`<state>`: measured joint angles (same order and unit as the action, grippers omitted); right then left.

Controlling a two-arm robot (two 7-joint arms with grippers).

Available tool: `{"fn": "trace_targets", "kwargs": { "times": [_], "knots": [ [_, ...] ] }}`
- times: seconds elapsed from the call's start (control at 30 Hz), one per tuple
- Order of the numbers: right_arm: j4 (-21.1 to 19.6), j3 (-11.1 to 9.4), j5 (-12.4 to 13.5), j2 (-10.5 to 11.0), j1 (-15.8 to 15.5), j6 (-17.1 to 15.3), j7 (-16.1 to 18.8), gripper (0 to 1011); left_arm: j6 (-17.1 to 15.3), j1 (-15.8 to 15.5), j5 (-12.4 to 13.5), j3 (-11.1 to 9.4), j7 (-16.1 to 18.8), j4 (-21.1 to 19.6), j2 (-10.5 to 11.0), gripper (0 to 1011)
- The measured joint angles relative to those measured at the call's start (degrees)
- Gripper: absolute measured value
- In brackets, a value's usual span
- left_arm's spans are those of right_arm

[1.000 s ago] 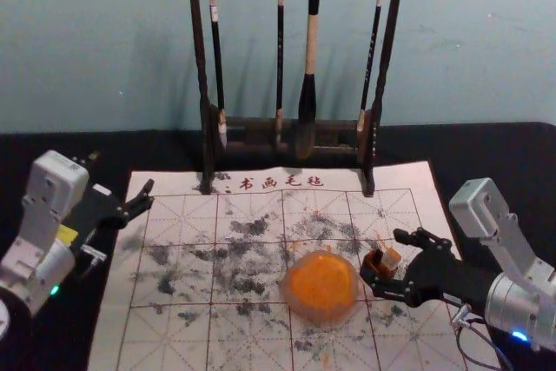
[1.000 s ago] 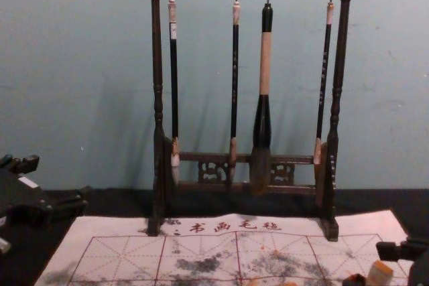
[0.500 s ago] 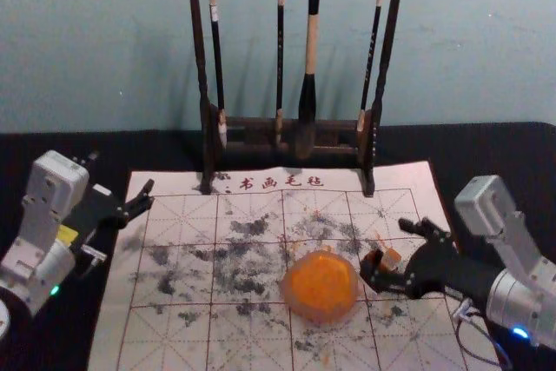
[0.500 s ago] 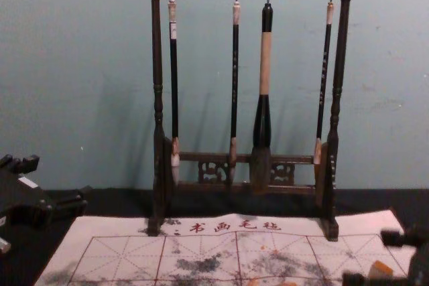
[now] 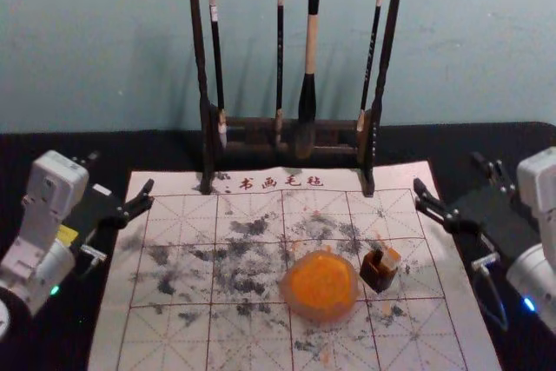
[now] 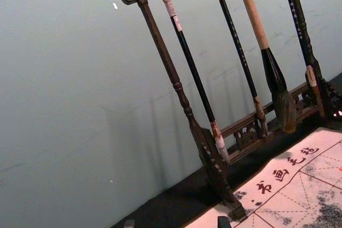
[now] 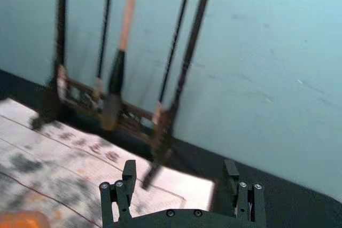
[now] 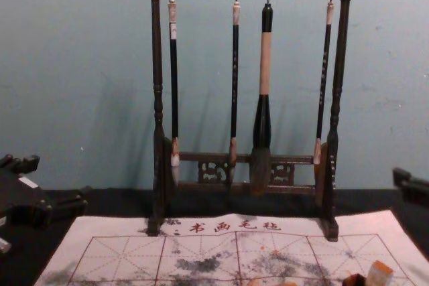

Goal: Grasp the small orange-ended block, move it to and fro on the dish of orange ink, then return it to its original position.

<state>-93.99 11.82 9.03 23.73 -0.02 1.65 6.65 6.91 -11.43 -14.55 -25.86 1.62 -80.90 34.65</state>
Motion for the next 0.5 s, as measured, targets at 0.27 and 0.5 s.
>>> {"fn": "trace_targets", "kwargs": {
  "times": [0.27, 0.5],
  "knots": [
    [6.2, 0.7, -7.6, -2.9, -1.0, 3.7, -6.0, 1002, 0.0, 0.0, 0.0, 0.0, 0.0, 0.0, 0.0, 1001],
    [11.1, 0.8, -10.6, -5.1, -0.8, 4.8, -8.2, 1002, 0.0, 0.0, 0.0, 0.0, 0.0, 0.0, 0.0, 1001]
  ]
}}
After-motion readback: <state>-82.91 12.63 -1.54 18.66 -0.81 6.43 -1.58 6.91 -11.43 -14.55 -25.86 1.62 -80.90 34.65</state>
